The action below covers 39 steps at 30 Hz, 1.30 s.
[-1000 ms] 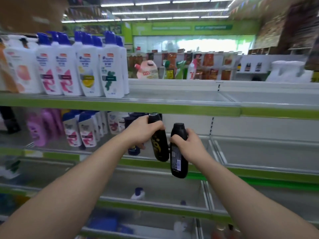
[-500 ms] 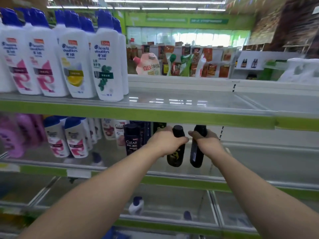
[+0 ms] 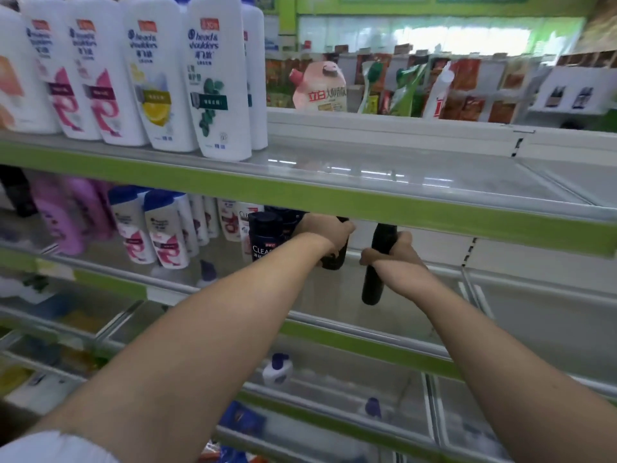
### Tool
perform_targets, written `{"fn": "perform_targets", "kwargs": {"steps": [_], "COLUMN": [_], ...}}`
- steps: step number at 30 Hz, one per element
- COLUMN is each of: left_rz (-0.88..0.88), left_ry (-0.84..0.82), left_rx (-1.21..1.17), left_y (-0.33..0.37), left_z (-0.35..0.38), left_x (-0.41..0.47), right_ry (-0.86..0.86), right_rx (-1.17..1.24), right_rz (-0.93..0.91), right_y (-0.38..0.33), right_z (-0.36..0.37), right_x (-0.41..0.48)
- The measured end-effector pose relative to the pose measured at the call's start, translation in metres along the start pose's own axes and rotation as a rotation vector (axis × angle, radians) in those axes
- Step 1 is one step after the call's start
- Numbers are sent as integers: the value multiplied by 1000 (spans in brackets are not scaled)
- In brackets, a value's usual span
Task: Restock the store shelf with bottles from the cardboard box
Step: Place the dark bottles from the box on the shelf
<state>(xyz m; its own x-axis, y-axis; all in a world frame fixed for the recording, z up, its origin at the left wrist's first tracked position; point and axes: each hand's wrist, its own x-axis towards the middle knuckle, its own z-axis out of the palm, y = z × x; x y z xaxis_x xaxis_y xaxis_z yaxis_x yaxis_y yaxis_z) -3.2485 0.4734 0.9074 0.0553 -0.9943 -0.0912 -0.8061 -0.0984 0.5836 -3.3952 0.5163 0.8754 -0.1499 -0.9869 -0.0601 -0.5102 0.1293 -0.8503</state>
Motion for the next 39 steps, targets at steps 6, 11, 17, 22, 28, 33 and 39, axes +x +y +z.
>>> {"fn": "perform_targets", "kwargs": {"steps": [6, 11, 17, 22, 28, 33, 39], "left_rz": [-133, -176, -226, -173, -124, -74, -69], "left_ry": [-23, -58, -4, -29, -66, -72, -109], "left_rx": [-90, -100, -161, -154, -38, 95, 133], "left_y": [14, 24, 21, 22, 24, 25, 21], "left_z": [5, 2, 4, 5, 5, 1, -4], "left_x": [-4, -3, 2, 2, 6, 4, 8], "right_ry": [-117, -77, -128, -139, -58, -45, -6], "right_rx": [-212, -169, -178, -169, -124, -116, -113], "right_rz": [-175, -190, -181, -173, -157, -154, -154], "right_y": [14, 21, 30, 36, 38, 37, 35], "right_z": [-30, -35, -40, -38, -24, -16, -2], "right_x": [-2, -7, -9, -7, -4, -1, 3]}}
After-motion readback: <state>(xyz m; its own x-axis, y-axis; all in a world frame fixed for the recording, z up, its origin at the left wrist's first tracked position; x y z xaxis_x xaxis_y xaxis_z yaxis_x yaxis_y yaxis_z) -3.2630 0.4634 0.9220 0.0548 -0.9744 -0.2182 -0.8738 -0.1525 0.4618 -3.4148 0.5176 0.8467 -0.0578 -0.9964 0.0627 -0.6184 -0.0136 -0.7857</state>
